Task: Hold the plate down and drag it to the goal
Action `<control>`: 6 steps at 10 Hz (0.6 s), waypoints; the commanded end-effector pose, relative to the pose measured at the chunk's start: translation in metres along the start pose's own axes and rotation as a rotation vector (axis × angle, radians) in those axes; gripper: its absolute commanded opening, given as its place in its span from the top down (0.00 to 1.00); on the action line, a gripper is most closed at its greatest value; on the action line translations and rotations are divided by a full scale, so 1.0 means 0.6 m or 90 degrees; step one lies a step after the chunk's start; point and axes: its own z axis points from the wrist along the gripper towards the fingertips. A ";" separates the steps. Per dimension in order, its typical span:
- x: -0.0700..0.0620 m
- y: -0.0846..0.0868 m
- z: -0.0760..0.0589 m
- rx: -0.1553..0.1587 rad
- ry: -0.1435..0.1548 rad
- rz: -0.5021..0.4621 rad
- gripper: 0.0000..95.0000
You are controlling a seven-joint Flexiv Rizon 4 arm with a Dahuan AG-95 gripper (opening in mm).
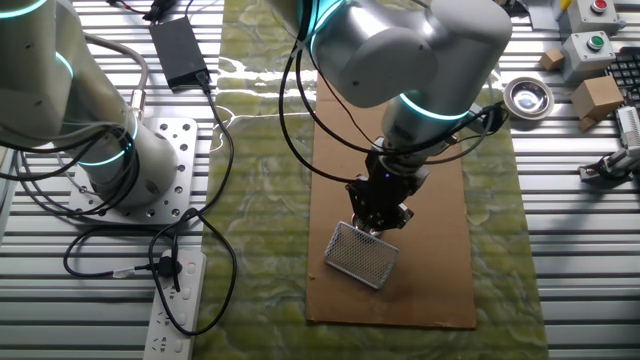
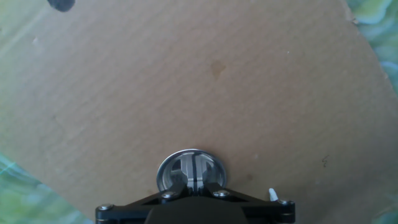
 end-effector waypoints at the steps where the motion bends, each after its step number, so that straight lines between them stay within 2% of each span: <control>1: -0.001 0.000 0.000 0.001 0.002 -0.007 1.00; 6: 0.003 -0.001 0.000 0.017 0.023 -0.030 1.00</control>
